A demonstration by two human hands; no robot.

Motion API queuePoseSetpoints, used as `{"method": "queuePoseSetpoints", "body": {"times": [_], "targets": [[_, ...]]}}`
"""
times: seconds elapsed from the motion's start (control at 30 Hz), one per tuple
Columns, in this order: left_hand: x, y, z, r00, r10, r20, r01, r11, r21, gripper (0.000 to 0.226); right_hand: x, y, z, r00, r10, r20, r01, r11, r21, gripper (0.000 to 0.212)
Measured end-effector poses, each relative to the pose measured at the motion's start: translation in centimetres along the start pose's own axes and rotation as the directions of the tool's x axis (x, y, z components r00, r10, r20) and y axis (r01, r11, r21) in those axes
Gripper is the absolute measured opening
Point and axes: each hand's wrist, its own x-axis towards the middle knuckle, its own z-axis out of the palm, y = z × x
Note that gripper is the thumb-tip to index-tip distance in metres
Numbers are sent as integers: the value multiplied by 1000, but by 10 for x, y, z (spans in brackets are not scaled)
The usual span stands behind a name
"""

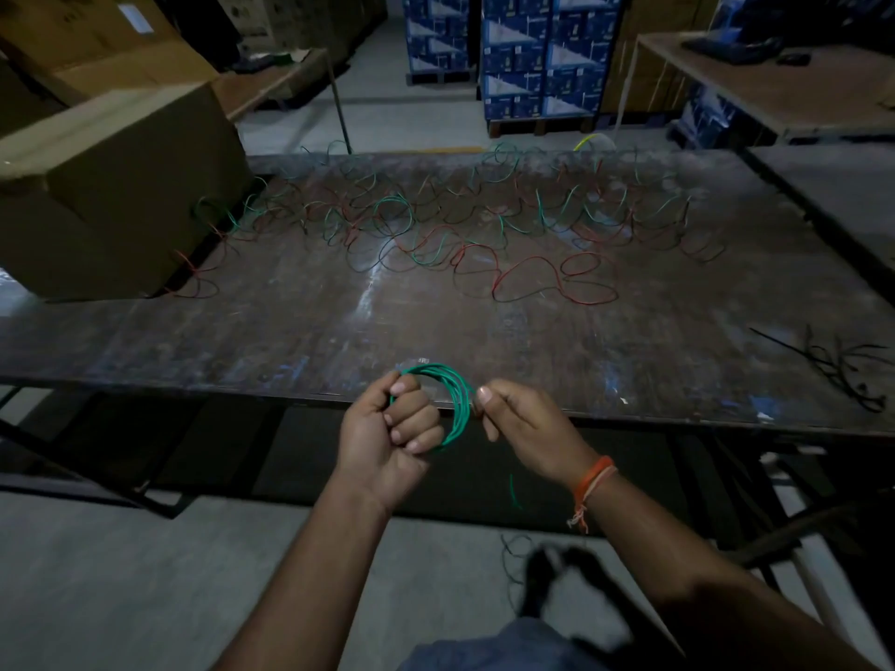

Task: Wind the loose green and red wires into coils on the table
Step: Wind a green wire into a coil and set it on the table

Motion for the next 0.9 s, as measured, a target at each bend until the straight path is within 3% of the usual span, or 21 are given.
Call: {"method": "queuePoseSetpoints", "body": {"times": [0.13,0.27,0.33,0.4,0.53,0.63,0.77,0.9], "targets": [[-6,11,-1,994,99,-37,-101,993,-56,27,-15,22,-10,997,61,46,-60,998,-30,21],[-7,22,-5,949,274,-157,-289,953,-84,35,-33,38,-20,989,146,-12,-143,980,141,4],[-5,25,-8,926,328,-186,-349,933,-91,38,-39,37,-22,991,122,-51,-114,983,141,8],[-3,23,-8,906,364,-217,-385,921,-59,36,-43,30,-22,998,23,-53,-21,999,31,11],[3,4,-4,844,459,-276,-411,886,216,30,-43,10,-19,984,-175,29,178,971,-160,12],[6,-13,-2,795,556,-243,-402,783,475,29,-40,-11,-19,958,-277,71,285,938,-196,15],[-1,-29,-1,835,533,-136,-266,608,748,31,-35,-40,-23,922,-377,85,387,900,-200,16],[-7,-37,-3,859,511,-41,-232,460,857,40,-28,-63,-26,888,-447,111,460,857,-232,13]]}}
